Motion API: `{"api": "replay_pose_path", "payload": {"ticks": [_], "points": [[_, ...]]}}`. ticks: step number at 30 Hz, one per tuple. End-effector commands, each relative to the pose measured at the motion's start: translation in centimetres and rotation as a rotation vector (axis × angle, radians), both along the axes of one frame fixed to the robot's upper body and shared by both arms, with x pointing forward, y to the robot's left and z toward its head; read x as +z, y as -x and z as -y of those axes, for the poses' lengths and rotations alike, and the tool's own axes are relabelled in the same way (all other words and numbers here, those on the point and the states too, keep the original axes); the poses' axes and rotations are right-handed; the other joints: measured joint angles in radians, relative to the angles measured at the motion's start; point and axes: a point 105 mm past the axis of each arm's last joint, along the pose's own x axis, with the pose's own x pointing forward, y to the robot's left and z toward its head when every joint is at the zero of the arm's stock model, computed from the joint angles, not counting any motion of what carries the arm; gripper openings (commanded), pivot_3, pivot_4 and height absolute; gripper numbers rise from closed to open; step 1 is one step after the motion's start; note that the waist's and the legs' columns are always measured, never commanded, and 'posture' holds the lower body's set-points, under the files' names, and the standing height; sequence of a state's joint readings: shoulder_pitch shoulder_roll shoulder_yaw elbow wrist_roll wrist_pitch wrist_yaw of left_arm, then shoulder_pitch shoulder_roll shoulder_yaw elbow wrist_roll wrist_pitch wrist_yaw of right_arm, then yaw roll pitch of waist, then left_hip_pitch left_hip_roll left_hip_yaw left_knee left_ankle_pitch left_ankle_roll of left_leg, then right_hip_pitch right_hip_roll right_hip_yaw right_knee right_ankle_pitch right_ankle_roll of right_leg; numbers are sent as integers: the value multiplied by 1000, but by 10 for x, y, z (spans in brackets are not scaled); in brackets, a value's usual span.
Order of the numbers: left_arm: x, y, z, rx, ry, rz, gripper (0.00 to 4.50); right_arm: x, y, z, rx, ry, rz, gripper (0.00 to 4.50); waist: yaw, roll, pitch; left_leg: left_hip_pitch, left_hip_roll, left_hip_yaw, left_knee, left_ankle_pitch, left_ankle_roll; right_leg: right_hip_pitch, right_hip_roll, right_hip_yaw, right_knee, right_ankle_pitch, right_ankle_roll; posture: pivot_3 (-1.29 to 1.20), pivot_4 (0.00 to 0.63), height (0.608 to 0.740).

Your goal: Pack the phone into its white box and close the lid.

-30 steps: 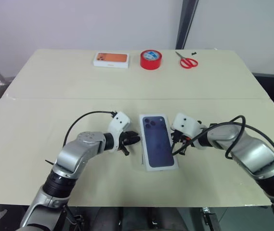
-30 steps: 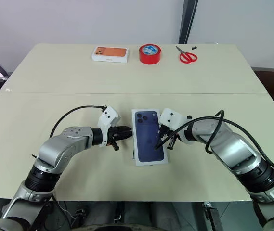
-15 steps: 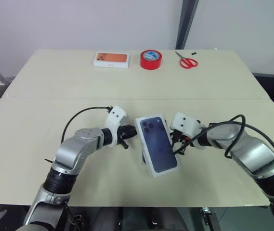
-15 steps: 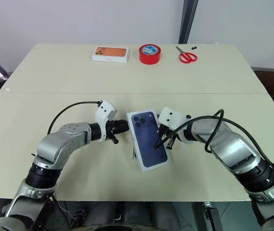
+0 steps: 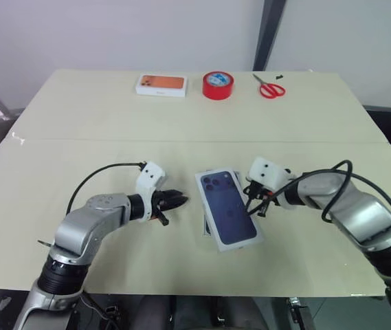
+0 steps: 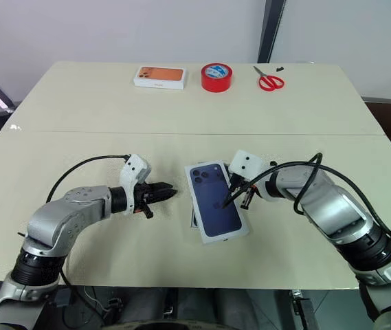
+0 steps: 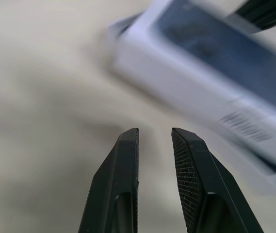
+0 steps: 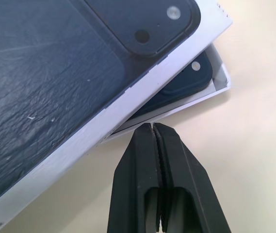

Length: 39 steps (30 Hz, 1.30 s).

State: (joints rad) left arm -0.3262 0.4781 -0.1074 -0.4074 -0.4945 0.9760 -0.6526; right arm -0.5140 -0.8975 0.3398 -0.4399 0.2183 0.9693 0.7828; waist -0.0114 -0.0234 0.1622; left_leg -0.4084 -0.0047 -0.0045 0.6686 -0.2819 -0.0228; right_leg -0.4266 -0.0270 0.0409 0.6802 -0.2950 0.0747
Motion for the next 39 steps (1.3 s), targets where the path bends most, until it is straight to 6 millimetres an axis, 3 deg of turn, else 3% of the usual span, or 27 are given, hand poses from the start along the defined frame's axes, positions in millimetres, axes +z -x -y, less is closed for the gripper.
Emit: {"api": "replay_pose_path", "payload": {"ticks": [1, 12, 23, 39], "points": [[9, 5, 14, -56, 15, 29, 1120, 13, 0, 1, 27, 2, 45, 47, -1, 0, 0, 0, 0, 0, 0, 0, 0, 0, 0, 0, 0, 0, 0, 0, 150, 733], [1, -13, 18, 27, 1, 22, 1120, 15, 10, -11, 73, -23, 33, 47, -3, 0, 0, 0, 0, 0, 0, 0, 0, 0, 1, 0, 1, 0, 0, 0, 150, 733], [7, -38, 25, 100, 35, 46, 1120, 18, 9, -15, 74, -36, 39, 47, -1, 0, 0, 0, 0, 0, 0, 0, 0, 0, 1, 0, 1, 0, 0, 0, 150, 733], [11, -40, 39, 66, 55, 53, 1120, 19, -2, -10, 19, -32, 67, 47, -1, 0, 0, 0, 0, 0, 1, 0, 0, 0, 1, 0, 1, 0, 0, 0, 150, 733]]}}
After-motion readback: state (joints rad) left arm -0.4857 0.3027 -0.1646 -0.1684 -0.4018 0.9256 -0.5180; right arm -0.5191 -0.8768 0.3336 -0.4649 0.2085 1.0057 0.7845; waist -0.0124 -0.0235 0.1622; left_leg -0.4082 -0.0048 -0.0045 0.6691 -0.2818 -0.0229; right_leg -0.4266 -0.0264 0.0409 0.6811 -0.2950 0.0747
